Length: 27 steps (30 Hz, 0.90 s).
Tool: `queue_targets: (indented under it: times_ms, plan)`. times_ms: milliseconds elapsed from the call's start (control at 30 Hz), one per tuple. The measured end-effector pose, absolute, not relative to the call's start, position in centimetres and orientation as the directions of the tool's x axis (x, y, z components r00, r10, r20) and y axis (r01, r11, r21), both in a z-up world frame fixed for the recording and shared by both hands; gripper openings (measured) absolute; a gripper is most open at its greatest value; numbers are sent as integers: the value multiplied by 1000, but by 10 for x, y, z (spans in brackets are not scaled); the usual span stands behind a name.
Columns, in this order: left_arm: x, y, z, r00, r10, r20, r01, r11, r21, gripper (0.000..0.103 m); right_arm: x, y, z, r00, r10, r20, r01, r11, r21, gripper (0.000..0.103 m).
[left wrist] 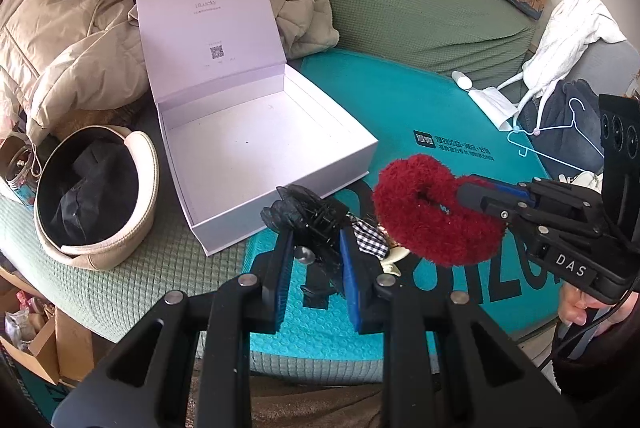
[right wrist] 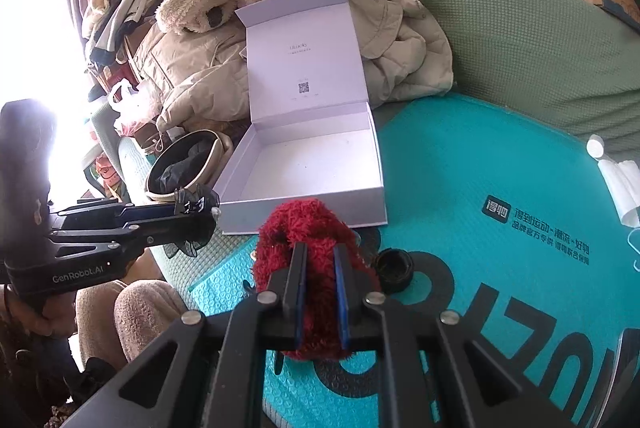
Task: Organize objects
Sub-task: 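Carry the red scrunchie and black claw clip into the white box with both tools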
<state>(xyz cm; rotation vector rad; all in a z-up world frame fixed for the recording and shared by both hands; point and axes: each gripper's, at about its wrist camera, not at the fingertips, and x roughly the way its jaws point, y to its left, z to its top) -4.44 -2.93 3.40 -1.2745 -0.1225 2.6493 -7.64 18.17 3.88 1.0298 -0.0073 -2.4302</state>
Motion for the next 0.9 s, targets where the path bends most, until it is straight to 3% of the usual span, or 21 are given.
queue_targets:
  times_ms: [900]
  plan:
    - [-185,-74,26,-579,125,-805,-79,-992,-97,22,-208,123,40,-528,-541,-655,569,-798,201,12]
